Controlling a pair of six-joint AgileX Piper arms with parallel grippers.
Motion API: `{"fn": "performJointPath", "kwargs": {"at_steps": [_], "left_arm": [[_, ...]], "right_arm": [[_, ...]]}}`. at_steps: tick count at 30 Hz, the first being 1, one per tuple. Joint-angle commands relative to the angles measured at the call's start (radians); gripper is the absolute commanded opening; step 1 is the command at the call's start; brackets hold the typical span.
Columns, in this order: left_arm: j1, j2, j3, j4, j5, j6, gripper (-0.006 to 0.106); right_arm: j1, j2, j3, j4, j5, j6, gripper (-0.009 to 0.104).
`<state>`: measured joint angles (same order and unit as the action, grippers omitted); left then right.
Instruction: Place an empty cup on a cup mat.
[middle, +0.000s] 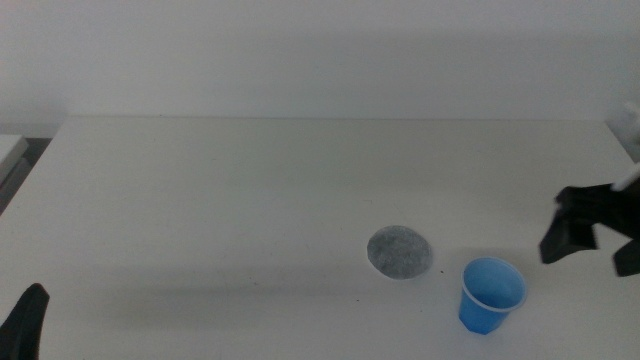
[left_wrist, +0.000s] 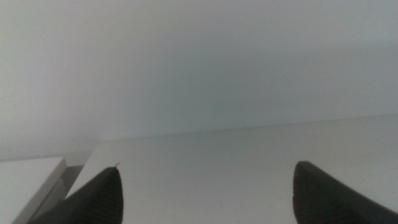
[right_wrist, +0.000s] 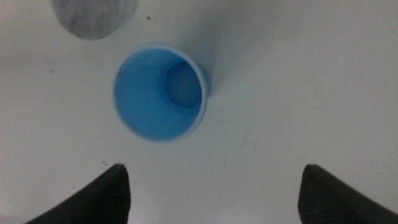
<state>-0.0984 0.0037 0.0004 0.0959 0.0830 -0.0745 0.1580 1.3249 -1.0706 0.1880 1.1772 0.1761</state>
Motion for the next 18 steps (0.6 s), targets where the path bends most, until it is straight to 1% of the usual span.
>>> {"fn": "performJointPath", "kwargs": {"at_steps": [1,8,13,14,16,18], "left_arm": [[0.000,-0.004,0.000,-0.007,-0.012,-0.003,0.094],[0.000,-0.004,0.000,-0.007,-0.012,-0.003,0.094],[0.000,-0.004,0.000,-0.007,-0.012,-0.003,0.094],[0.000,-0.004,0.000,-0.007,-0.012,-0.003,0.094],[0.000,-0.004,0.000,-0.007,-0.012,-0.003,0.094],[0.000,-0.004,0.000,-0.007,-0.012,-0.003,0.094]], "right_arm": [[0.016,0.053,0.004,-0.015,-0.040,0.007,0.093],[0.033,0.237,0.004,0.005,-0.087,0.008,0.093],[0.033,0.331,0.004,0.010,-0.163,-0.010,0.091],[0.033,0.349,0.004,0.018,-0.173,-0.017,0.089],[0.033,0.379,0.004,0.038,-0.177,-0.040,0.082],[0.033,0.407,0.004,0.055,-0.182,-0.057,0.068]]}}
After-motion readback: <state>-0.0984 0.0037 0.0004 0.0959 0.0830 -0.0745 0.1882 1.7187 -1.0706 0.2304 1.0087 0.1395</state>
